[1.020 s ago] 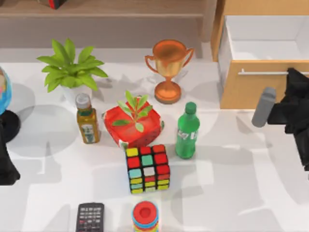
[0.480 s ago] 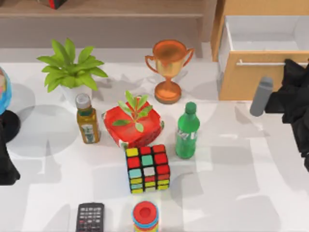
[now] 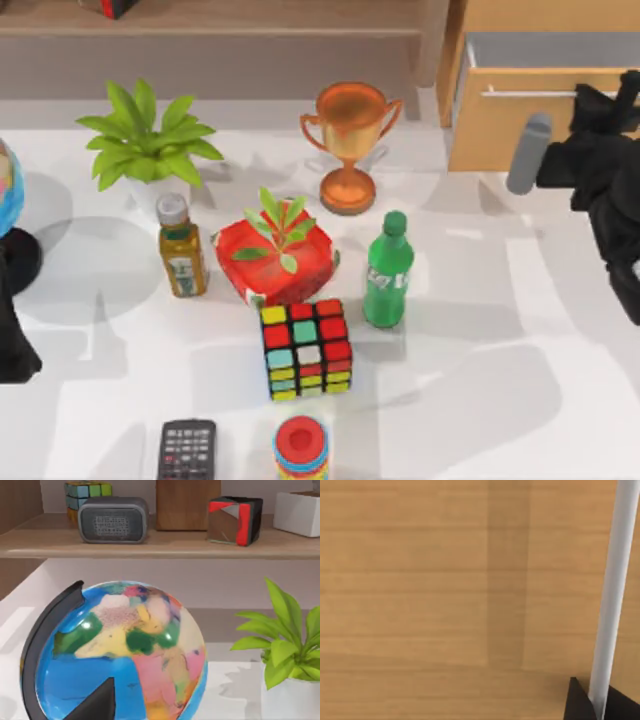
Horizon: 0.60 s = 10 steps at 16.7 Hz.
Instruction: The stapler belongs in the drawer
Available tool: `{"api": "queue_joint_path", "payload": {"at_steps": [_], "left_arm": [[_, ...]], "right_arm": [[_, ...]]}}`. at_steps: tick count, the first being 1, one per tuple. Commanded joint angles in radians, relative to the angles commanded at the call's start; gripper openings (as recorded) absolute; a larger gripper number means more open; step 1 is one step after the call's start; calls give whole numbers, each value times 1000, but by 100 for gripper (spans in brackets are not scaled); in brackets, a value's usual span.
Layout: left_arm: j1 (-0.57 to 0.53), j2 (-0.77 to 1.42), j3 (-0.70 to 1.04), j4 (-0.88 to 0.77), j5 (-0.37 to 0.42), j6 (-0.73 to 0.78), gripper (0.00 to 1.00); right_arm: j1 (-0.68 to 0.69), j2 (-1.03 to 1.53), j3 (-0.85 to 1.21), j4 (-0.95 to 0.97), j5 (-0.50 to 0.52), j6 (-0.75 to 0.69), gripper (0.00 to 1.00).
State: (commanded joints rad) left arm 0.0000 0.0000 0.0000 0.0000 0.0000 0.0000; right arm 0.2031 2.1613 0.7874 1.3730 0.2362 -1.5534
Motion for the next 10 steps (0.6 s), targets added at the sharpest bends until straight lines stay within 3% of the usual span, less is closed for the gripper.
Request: {"api": "queue_joint_path", "payload": {"at_steps": [10], "left_arm": [[0,0,0,0,0,0,100]], "right_arm": [[-16,51,114,-69,-13,1,0]]}}
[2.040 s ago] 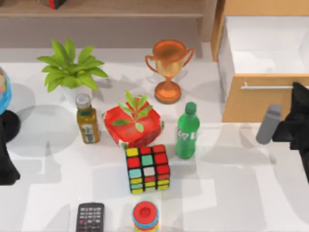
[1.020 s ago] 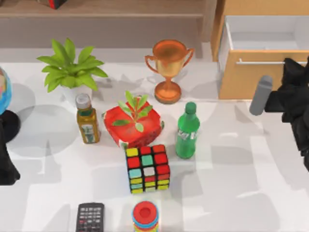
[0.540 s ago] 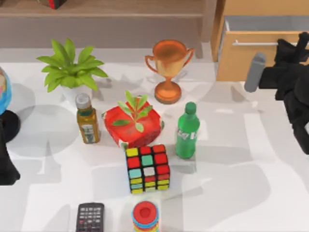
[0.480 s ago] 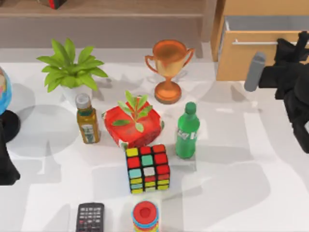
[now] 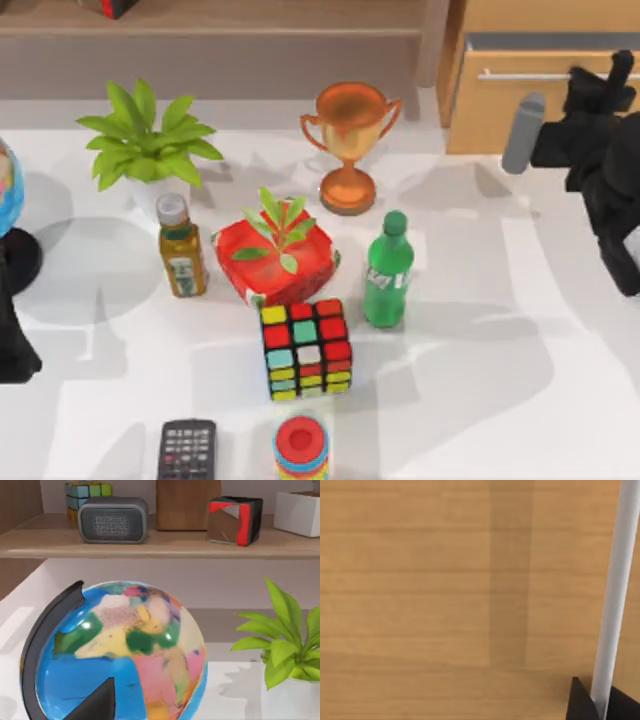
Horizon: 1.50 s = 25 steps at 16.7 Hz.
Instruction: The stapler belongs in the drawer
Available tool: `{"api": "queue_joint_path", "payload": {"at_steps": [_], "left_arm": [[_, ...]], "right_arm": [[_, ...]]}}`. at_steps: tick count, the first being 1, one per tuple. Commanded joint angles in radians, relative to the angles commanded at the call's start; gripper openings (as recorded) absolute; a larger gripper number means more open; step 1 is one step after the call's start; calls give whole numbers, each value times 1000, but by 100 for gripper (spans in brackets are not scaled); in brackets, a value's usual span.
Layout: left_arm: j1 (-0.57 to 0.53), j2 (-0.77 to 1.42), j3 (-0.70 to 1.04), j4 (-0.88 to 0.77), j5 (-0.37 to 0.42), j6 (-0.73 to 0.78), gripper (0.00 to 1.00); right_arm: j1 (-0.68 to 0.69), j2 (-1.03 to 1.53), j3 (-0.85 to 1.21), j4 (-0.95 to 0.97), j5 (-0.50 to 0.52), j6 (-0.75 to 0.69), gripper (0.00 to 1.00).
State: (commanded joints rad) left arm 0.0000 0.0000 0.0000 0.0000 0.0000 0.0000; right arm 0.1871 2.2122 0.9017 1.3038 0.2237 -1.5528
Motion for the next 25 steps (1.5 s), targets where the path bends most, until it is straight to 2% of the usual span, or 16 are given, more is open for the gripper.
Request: {"api": "queue_joint_path", "payload": {"at_steps": [6,11,24,25], "left_arm": [[0,0,0,0,0,0,100],[0,0,0,0,0,0,100],[0,0,0,0,0,0,100],[0,0,0,0,0,0,100]], "right_arm": [[-20,82,182,-108,-23,2,0],[-22,89,202,-118,-26,1,0],[-22,89,202,-118,-26,1,98],[-22,89,202,-118,-26,1,100]]}}
